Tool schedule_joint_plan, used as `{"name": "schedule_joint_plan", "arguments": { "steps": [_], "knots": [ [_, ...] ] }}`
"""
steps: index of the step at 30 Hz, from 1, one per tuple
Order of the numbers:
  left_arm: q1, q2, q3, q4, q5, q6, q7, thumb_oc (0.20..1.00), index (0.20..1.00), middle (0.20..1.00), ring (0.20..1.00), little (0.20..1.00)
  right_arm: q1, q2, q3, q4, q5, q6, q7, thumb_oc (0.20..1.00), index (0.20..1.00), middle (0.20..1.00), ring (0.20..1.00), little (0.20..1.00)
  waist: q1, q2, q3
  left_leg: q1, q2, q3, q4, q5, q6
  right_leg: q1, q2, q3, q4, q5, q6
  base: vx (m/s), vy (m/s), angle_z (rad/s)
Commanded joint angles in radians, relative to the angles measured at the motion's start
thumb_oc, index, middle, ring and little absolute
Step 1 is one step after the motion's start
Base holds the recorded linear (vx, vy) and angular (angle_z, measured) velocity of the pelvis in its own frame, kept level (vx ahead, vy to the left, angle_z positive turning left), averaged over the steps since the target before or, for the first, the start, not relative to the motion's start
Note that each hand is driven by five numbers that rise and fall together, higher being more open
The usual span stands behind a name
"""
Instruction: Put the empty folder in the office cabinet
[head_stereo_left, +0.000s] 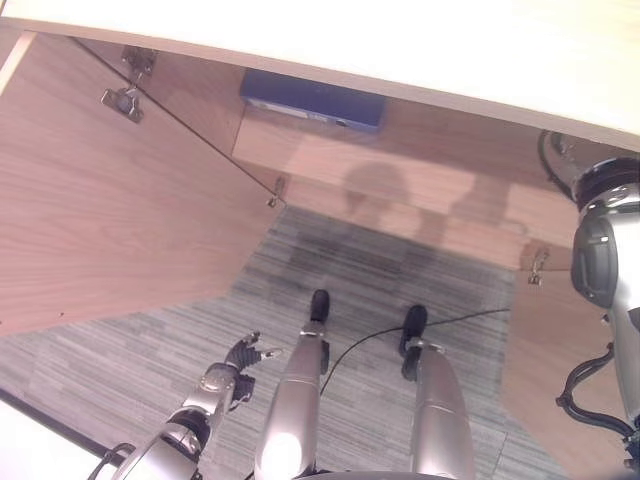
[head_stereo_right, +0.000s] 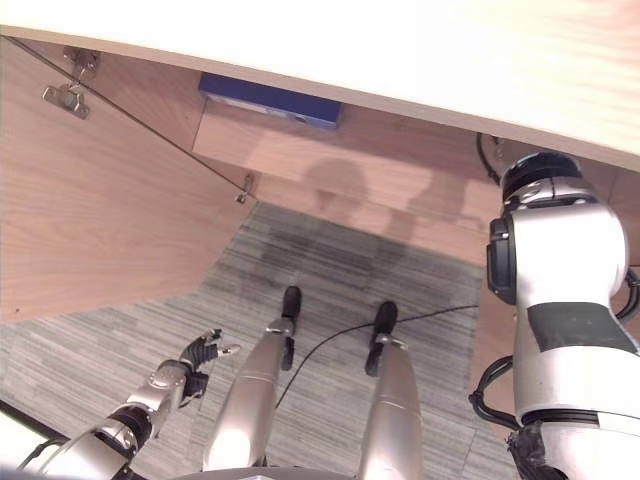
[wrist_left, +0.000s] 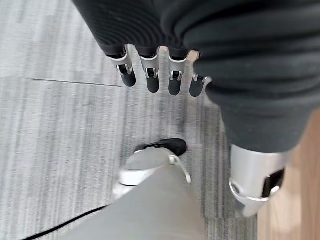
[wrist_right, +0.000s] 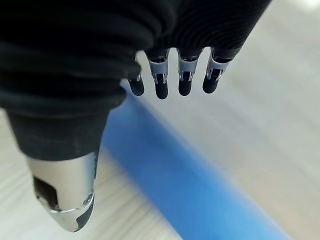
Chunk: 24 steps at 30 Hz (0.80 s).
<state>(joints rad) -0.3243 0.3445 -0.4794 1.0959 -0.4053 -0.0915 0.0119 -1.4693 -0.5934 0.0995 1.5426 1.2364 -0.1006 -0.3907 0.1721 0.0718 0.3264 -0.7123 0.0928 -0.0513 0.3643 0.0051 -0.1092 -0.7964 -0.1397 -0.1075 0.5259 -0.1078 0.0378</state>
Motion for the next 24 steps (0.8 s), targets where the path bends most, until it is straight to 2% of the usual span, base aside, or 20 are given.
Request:
{"name": "schedule_joint_plan", "arguments": {
  "steps": [1,11,16,24],
  "knots": [
    [-0.045,0.025,0.017,0.054,0.010,-0.009,0.007,1.000,1.000,1.000,1.000,1.000,-0.015,-0.017,-0.031,-0.007,0.004,-0.033,0.022,1.000,1.000,1.000,1.000,1.000,0.023,0.008,0.043,0.004,0.028,-0.071,-0.086,0.003,-0.038,0.148,-0.017,-0.018,0.042,-0.150,0.054,0.00,0.024,-0.06],
    [-0.085,-0.018,0.034,0.067,-0.006,-0.004,0.018,1.000,1.000,1.000,1.000,1.000,0.204,0.128,-0.194,-0.018,0.045,-0.066,0.003,1.000,1.000,1.000,1.000,1.000,0.011,0.001,0.038,0.028,0.029,-0.067,-0.099,0.003,-0.034,0.179,-0.020,-0.023,0.004,-0.133,0.062,0.00,0.005,0.00],
    [-0.104,-0.029,0.044,0.079,-0.012,-0.002,0.024,1.000,1.000,1.000,1.000,1.000,0.284,0.184,-0.234,-0.028,0.055,-0.074,0.002,1.000,1.000,1.000,1.000,1.000,0.003,-0.003,0.034,0.028,0.029,-0.067,-0.102,0.005,-0.033,0.181,-0.021,-0.023,-0.006,-0.127,0.065,0.00,0.000,0.00],
    [-0.144,-0.061,0.081,0.132,-0.015,0.004,0.046,1.000,1.000,1.000,1.000,1.000,0.434,0.273,-0.231,-0.080,0.042,-0.089,0.042,1.000,1.000,1.000,1.000,1.000,-0.026,-0.017,0.029,0.028,0.033,-0.063,-0.093,0.002,-0.031,0.183,-0.023,-0.013,-0.012,-0.116,0.066,0.00,0.010,-0.02]
  ]
}}
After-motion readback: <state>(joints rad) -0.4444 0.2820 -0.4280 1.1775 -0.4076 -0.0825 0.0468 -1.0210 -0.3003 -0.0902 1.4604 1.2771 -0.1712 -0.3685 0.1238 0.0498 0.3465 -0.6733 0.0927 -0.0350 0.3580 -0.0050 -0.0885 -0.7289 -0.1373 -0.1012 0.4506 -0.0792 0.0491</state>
